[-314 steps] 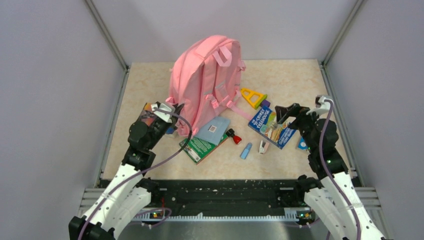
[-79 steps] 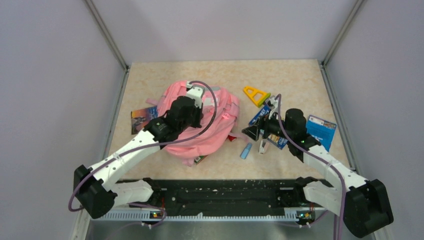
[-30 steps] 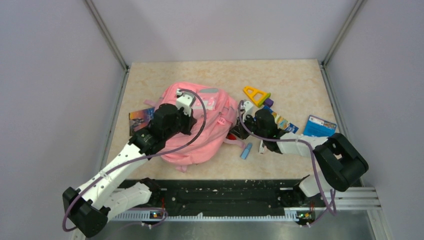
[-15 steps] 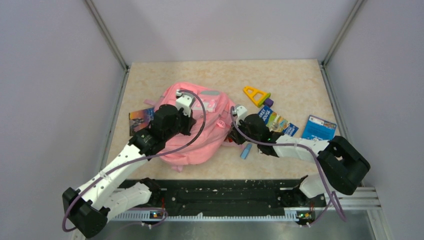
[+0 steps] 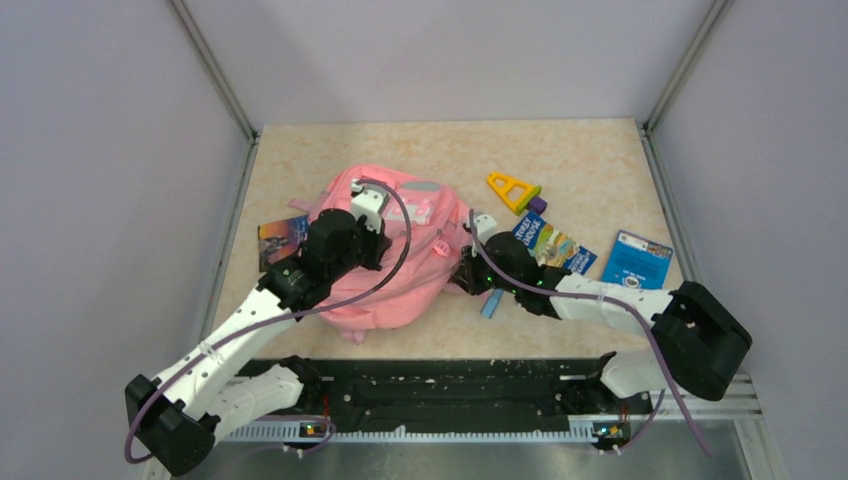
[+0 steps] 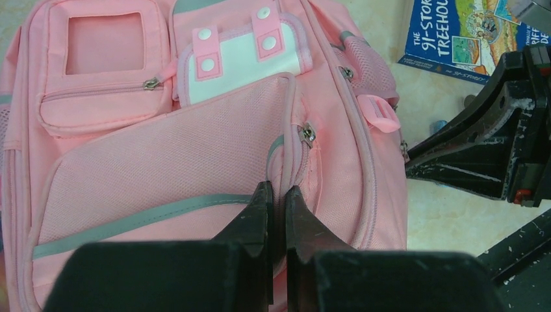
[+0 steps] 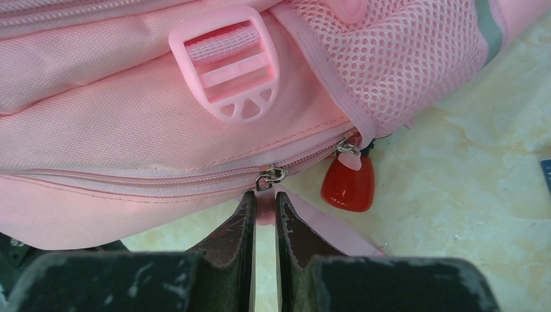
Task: Pack the student bag
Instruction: Unzip the student bag at the center of the board.
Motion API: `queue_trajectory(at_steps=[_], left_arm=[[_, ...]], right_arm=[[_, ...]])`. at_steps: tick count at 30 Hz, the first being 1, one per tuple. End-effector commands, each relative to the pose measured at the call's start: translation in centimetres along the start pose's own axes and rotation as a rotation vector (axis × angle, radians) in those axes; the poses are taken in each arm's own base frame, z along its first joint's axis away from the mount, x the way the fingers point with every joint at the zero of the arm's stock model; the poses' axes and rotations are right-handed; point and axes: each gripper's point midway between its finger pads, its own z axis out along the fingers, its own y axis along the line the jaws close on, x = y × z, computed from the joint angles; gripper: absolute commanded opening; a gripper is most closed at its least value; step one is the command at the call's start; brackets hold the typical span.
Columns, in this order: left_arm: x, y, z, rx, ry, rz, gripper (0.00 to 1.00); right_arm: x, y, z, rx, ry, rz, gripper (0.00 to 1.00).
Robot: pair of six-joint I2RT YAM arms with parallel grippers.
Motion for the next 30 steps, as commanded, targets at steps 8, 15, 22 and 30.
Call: queue_trajectory(at_steps=[8,15,22,30], left_arm=[[-3.2,1.5,0.2,-0.093,-0.174,-0.135,0.0],[-4.8,0.7,0.5,-0.046,-0.27,-0.226,0.0],[-6.1,0.6,1.3,-0.041,-0.351,-0.349,0.0],[-6.3,0.9,2.1,-0.06,-0.417,-0.42,0.0]], right_arm=[[-3.0,10.5,-3.2,-0.274,-0.095,0.065,0.02],[-3.4,14.8,-3.7,-0.365,-0.158,0.067,0.03],[-3.6,18.7,-3.0,-0.455,-0.214,0.075,0.04],[-3.5,18.2,-1.5,-0.398,-0.223,0.044,0.04]])
